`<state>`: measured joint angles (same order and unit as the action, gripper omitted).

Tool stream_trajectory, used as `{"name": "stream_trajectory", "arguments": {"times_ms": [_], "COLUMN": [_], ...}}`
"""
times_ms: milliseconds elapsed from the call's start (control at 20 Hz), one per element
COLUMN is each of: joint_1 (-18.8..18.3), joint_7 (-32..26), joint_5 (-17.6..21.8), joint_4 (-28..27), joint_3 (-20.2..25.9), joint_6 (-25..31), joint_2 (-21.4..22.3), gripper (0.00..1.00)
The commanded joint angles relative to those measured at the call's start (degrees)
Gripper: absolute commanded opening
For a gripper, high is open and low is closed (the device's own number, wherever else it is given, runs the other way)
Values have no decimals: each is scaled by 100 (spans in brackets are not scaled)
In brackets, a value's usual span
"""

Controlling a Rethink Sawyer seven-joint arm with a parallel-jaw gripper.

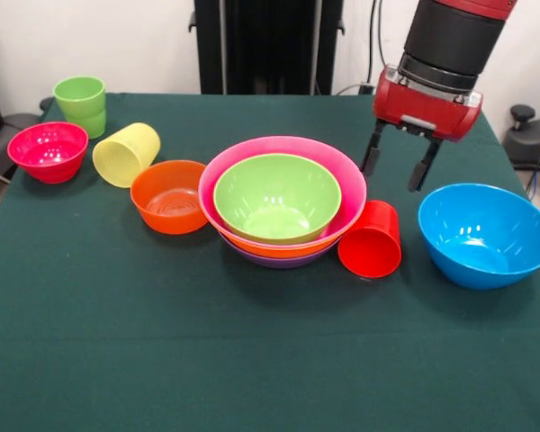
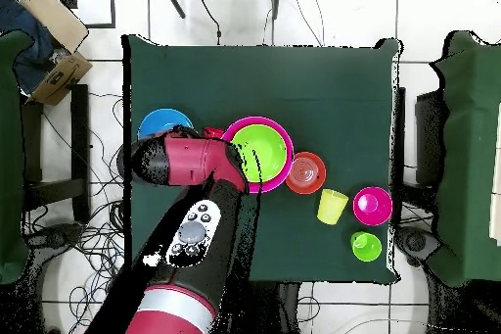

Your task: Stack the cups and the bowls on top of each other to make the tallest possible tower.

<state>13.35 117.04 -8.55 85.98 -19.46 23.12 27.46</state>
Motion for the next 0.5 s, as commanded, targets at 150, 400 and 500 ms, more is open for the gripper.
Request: {"name": "stream_trajectory", "arguments": {"times_ms": [150,400,500], "joint_1": [-1380,-1327,-1289], "joint_7": [-1744,-2255,-2137], "joint_5": [480,1215,1354], "joint_4": [413,-257,-341], "joint_3": [1954,2050,2067], "joint_6": [1568,2245,2417], "joint_2": [613,559,545], "gripper": [100,100,100]}}
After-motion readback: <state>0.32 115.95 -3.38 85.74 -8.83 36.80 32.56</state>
